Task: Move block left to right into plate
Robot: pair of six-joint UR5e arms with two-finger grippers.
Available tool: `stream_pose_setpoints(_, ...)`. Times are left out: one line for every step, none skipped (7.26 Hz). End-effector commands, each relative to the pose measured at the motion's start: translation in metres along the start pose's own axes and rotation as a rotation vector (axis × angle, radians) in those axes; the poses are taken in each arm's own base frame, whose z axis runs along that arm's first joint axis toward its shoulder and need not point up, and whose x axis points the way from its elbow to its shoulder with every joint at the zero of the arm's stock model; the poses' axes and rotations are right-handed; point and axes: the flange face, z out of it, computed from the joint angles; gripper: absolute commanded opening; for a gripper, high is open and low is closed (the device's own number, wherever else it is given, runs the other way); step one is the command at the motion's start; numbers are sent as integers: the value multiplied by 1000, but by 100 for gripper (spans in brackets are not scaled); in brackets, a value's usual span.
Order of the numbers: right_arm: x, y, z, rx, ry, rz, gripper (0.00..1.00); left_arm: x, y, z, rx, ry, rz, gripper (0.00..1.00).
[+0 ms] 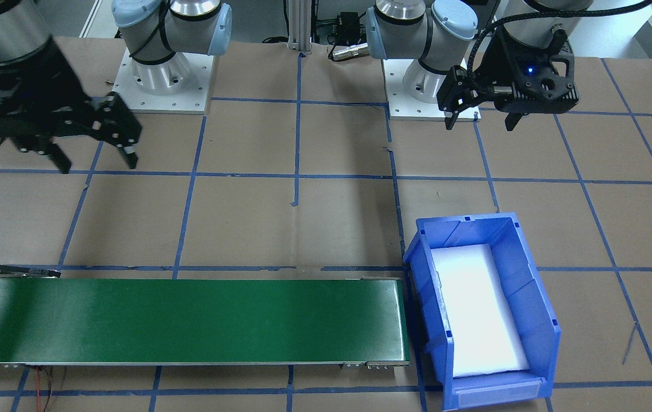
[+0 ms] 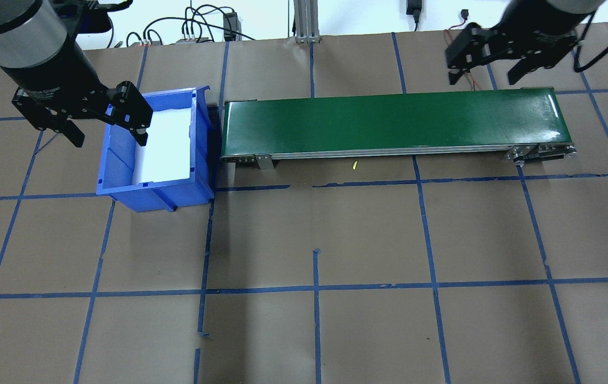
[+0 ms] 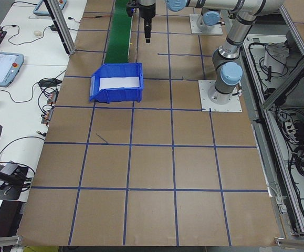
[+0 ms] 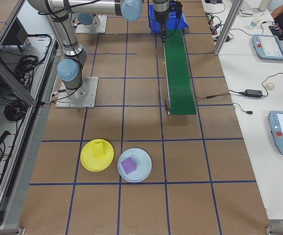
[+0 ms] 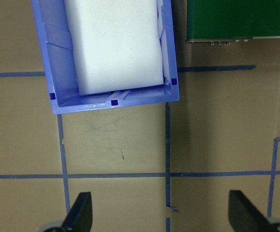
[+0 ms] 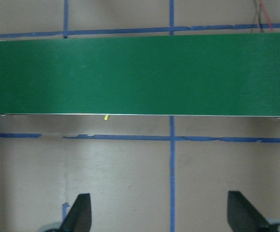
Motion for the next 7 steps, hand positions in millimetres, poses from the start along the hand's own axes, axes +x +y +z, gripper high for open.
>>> stream_pose_setpoints(-69, 28, 28, -32, -19, -9, 100, 0, 0, -1, 4, -2, -1, 100)
stream_pose_setpoints(-70, 30, 26, -25, -23, -10, 100, 0, 0, -1, 4, 0, -1, 100)
stream_pose_setpoints(-68, 28, 29, -30, -19, -21, 100, 0, 1, -1, 4, -2, -1, 100)
stream_pose_setpoints(-57, 23, 29, -26, 0, -12, 100, 0, 1, -1, 4, -2, 1, 100)
stream_pose_setpoints(-43, 18, 25, -16, 39, -39, 100, 0, 1, 0, 1, 0, 0, 100)
stream_pose_setpoints(-27, 15, 23, -21, 88, -47, 100, 0, 1, 0, 0, 2, 0, 100)
stream_pose_setpoints(-27, 16, 22, -20, 104, -48, 100, 0, 2, 2, -8, 4, 1, 100)
